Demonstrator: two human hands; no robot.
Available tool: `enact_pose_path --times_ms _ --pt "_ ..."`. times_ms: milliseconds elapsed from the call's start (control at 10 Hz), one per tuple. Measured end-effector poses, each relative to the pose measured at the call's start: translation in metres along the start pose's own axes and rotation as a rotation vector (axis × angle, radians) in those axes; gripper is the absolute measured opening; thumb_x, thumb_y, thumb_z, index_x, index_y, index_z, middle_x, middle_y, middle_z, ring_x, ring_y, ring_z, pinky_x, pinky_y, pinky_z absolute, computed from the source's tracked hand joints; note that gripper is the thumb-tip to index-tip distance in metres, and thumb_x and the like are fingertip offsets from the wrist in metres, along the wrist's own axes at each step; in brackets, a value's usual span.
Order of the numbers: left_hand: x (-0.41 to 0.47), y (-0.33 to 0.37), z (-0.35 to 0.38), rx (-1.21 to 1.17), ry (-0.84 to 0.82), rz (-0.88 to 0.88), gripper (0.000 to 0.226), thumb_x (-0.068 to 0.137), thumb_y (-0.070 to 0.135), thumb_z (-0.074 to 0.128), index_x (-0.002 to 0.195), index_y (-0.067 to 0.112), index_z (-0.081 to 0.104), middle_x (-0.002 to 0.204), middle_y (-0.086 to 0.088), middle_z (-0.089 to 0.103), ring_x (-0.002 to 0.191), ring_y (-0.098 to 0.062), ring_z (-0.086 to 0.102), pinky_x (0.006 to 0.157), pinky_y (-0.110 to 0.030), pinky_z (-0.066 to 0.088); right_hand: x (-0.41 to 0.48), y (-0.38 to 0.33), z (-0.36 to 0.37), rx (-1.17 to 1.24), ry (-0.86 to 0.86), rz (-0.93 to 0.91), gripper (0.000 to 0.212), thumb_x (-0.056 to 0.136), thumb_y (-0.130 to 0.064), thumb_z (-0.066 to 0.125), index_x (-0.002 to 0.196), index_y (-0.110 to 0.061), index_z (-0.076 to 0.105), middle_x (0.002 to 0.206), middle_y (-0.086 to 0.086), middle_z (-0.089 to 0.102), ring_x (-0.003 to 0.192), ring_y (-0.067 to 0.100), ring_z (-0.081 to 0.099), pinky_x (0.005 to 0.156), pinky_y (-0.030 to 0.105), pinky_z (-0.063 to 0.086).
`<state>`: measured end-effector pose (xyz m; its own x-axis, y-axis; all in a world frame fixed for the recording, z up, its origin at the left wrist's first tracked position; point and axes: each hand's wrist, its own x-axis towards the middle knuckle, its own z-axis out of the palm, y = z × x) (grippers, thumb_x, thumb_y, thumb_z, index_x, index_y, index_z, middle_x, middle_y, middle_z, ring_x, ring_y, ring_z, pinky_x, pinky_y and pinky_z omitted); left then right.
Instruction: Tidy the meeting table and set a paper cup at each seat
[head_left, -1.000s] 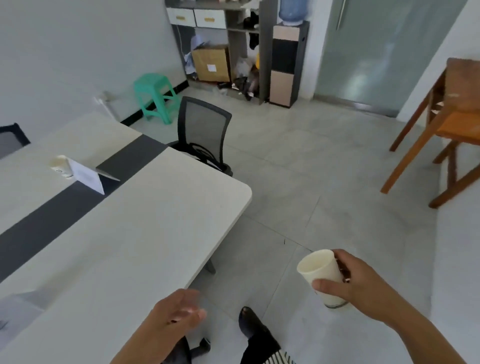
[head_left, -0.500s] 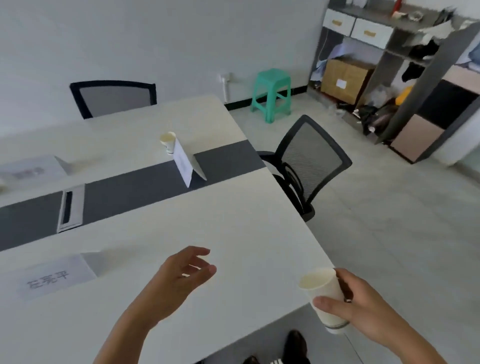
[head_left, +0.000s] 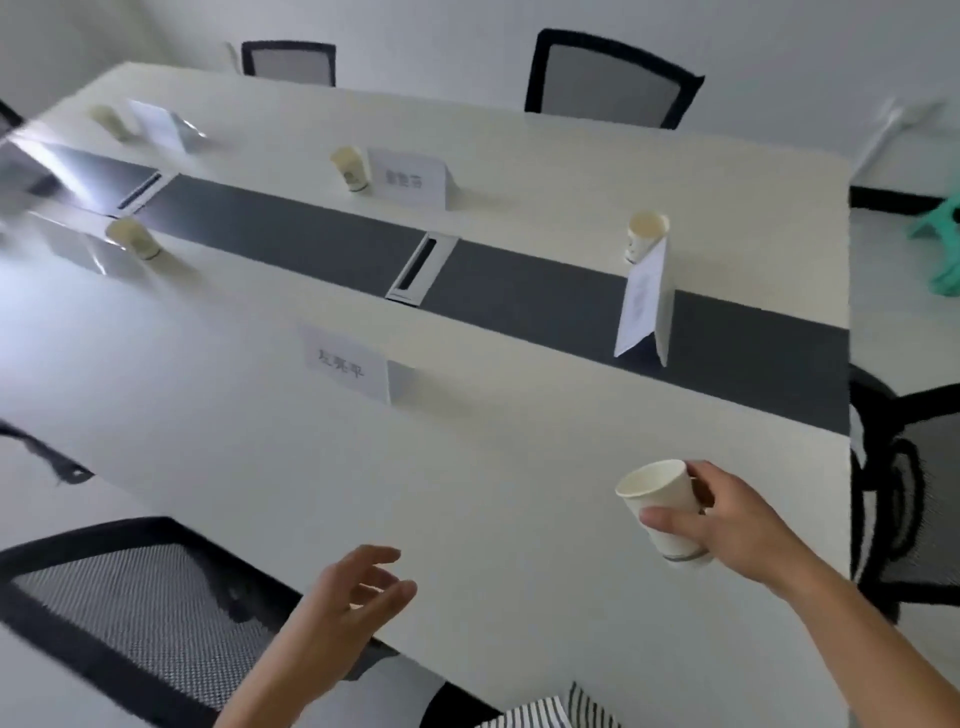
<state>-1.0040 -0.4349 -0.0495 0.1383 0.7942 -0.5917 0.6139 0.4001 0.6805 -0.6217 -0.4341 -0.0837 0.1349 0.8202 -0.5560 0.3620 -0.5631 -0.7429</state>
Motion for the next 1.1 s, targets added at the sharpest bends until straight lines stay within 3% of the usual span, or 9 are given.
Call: enact_pose_path --times_ms 100,200,400,600,800,900,1000,1100 --pt "-0.002 -0.015 0.002 -0.045 0.03 -0.086 0.073 0.048 0.071 0.069 0.107 0.03 0.062 0.095 -0.004 0.073 0.084 -0.012 0.072 0.073 -0.026 0.058 0.051 -0.033 0.017 -0.012 -0.024 -0.065 0.047 0.066 -0.037 0.085 0.105 -0.028 0.06 0.1 -0.005 0.069 0.094 0.018 0.066 0.081 0.043 0.058" --pt "0.023 -0.025 0.001 -0.084 0.019 -0.132 0.063 0.054 0.065 0.068 0.107 0.03 0.063 0.094 -0.005 0.073 0.083 -0.014 0.072 0.077 -0.036 0.06 0.105 -0.064 0.047 0.012 0.007 -0.131 0.054 0.066 -0.031 0.086 0.11 -0.024 0.055 0.101 -0.008 0.065 0.098 0.019 0.064 0.076 0.033 0.054" --pt "0.095 -0.035 -0.006 -0.071 -0.002 -0.112 0.029 0.082 0.039 0.07 0.109 0.031 0.062 0.095 -0.001 0.072 0.087 -0.005 0.068 0.075 -0.023 0.055 0.201 -0.113 0.118 -0.033 0.075 -0.215 0.062 0.066 -0.024 0.086 0.115 -0.025 0.047 0.104 -0.01 0.057 0.099 0.016 0.057 0.074 0.022 0.045" --pt "0.133 -0.054 -0.014 -0.116 -0.003 -0.137 0.027 0.083 0.035 0.07 0.109 0.033 0.06 0.094 0.001 0.072 0.087 -0.002 0.068 0.074 -0.02 0.053 0.258 -0.12 0.173 -0.107 0.087 -0.255 0.066 0.066 -0.028 0.086 0.119 -0.021 0.046 0.103 -0.008 0.061 0.094 0.017 0.062 0.079 0.031 0.053" --pt "0.139 -0.075 -0.021 -0.096 0.013 -0.197 0.028 0.084 0.037 0.069 0.11 0.032 0.06 0.094 0.002 0.07 0.085 0.001 0.066 0.072 -0.018 0.052 0.272 -0.105 0.195 -0.135 0.153 -0.243 0.066 0.066 -0.025 0.086 0.117 -0.016 0.046 0.097 -0.007 0.062 0.09 0.02 0.061 0.076 0.031 0.051" --pt "0.138 -0.071 -0.019 -0.081 0.01 -0.174 0.028 0.084 0.039 0.068 0.11 0.033 0.059 0.096 0.003 0.069 0.083 0.004 0.065 0.07 -0.016 0.051 0.272 -0.104 0.193 -0.168 0.113 -0.225 0.071 0.066 -0.026 0.085 0.124 -0.018 0.043 0.104 -0.007 0.061 0.096 0.018 0.059 0.081 0.032 0.05" --pt "0.13 -0.064 -0.016 -0.086 0.022 -0.14 0.029 0.084 0.04 0.067 0.111 0.035 0.058 0.097 0.003 0.069 0.086 0.003 0.065 0.07 -0.016 0.051 0.264 -0.1 0.184 -0.23 0.061 -0.196 0.082 0.068 -0.024 0.083 0.137 -0.02 0.037 0.125 -0.002 0.056 0.111 0.017 0.054 0.09 0.029 0.045" --pt "0.109 -0.058 -0.014 -0.102 0.034 -0.112 0.03 0.084 0.043 0.066 0.112 0.037 0.057 0.099 0.004 0.069 0.088 0.003 0.064 0.072 -0.017 0.051 0.24 -0.099 0.164 -0.281 0.115 -0.174 0.07 0.075 -0.021 0.077 0.136 -0.016 0.043 0.132 0.004 0.054 0.12 0.02 0.054 0.096 0.032 0.045"
